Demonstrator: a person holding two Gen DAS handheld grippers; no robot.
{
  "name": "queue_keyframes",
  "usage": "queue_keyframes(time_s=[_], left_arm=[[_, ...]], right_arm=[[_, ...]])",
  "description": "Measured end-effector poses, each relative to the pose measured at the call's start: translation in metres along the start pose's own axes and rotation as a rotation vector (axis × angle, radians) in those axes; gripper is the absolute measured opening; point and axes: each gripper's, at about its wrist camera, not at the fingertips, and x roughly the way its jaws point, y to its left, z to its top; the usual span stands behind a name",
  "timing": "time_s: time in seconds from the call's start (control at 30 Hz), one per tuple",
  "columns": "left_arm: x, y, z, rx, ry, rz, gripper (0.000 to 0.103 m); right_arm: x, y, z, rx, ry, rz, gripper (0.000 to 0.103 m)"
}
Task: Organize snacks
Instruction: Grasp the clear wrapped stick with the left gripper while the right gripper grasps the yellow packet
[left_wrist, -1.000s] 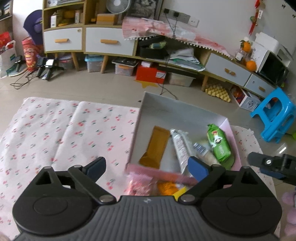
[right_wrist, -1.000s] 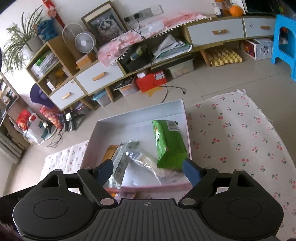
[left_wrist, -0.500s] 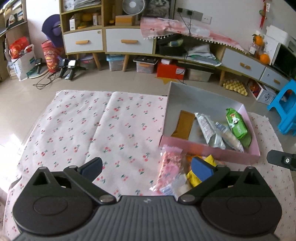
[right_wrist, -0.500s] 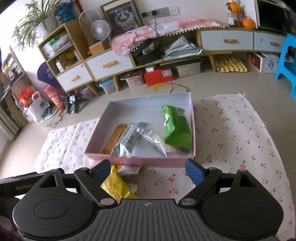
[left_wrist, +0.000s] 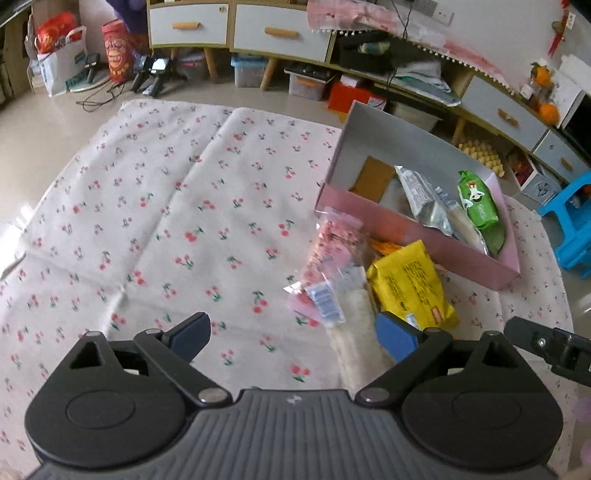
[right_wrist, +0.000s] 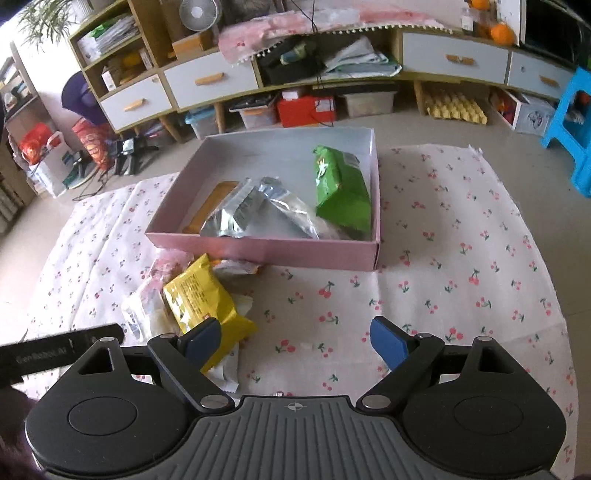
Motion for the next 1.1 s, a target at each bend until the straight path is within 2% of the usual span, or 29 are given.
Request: queue_keyframes(time_s=[0.17,0.43,0.5,0.63,0.77,0.87,1.1], left_arm=[[0.006,-0.007,-0.007,-0.031,-0.002,0.020,0.087],[0.022,-0.026,-0.014,-0.104,0.035,-0.008,0.076],[0.026,-0.031,-0.016,-0.111,0.038,0.002,0.069],[0.031,-0.034,-0.020,-0.138,0.041,0.009,0.062],[0.033,-0.034,-0.024,-0.131,0.037,0.005,0.048],[0.033,-0.031,-0.024,-0.123,0.039,-0.027,0.037],[0.031,-0.022,-0.021,-0.059,0.079,-0.084,0.032]], right_arm=[[0.004,-0.001,0.000,0.026,0.020,-0.001,0.090],[0.013,0.000,0.002,0.024,0.033,-0.020,0.090],[0.016,-0.001,0.002,0.030,0.043,-0.017,0.090],[0.018,0.001,0.001,0.016,0.048,-0.022,0.090],[0.021,0.003,-0.001,-0.003,0.054,-0.022,0.090],[0.025,0.003,-0.001,-0.016,0.055,-0.024,0.090],[0.031,0.009,-0.003,-0.103,-0.007,0.016,0.090]])
